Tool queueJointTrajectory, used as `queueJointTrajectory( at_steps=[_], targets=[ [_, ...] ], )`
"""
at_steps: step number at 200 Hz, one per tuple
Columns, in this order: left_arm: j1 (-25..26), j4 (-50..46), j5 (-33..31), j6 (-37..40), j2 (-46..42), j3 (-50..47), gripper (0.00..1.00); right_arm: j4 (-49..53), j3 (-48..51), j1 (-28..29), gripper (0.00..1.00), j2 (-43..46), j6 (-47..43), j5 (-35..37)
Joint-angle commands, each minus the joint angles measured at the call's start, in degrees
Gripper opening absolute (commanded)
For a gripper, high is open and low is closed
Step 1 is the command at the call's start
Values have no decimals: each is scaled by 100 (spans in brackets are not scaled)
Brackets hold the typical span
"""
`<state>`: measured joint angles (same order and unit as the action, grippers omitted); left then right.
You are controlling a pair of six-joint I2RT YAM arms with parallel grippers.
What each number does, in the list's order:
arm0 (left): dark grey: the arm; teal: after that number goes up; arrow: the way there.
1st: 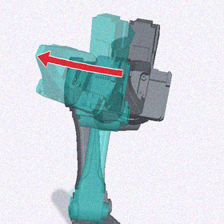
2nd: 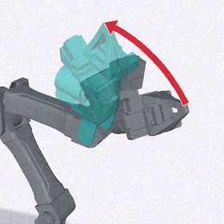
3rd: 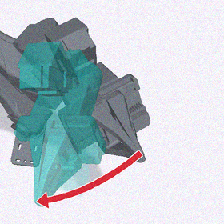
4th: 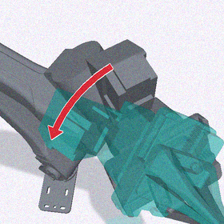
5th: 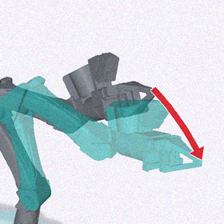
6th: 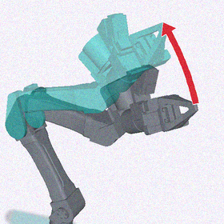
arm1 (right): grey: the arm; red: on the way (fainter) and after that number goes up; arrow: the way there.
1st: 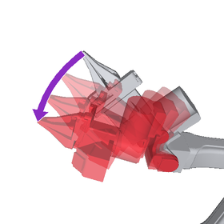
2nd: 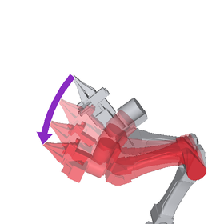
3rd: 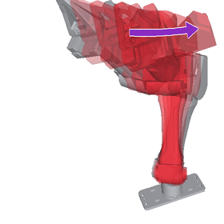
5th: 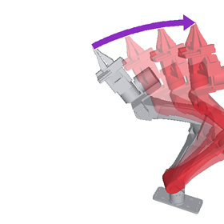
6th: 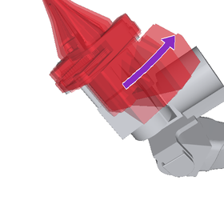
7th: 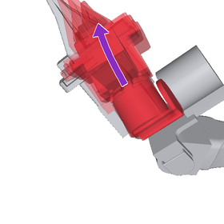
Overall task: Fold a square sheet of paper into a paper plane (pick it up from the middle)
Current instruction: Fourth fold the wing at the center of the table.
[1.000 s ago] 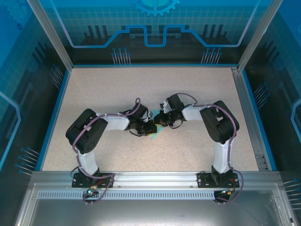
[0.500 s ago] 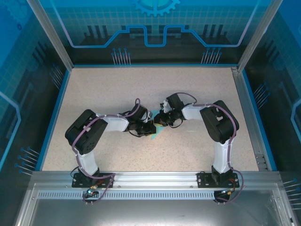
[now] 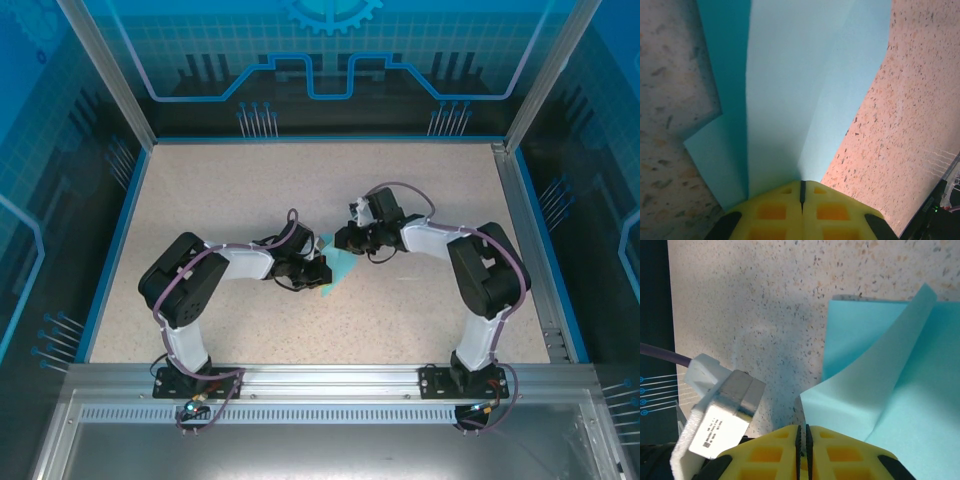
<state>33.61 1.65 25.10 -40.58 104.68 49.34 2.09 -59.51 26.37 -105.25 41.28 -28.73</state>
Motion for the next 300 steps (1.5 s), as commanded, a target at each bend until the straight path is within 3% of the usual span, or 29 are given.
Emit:
queueJointTrajectory(
  at_steps=[1, 55, 143, 211, 300],
  targets=[
    [146, -704, -278, -20, 474, -294, 0, -132, 149, 198, 13, -168, -24, -126],
    [142, -726, -273, 16, 509, -264, 0, -148, -37, 344, 13, -713, 14, -97],
    [146, -754, -322, 50, 614, -329, 0, 123, -533, -152, 14, -1091, -225, 287],
    [140, -739, -357, 50, 632, -395, 0, 173, -947, -608, 15, -1508, -215, 174],
    [142, -737, -366, 41, 667, -424, 0, 367, -1322, -695, 16, -1724, -278, 355]
  ],
)
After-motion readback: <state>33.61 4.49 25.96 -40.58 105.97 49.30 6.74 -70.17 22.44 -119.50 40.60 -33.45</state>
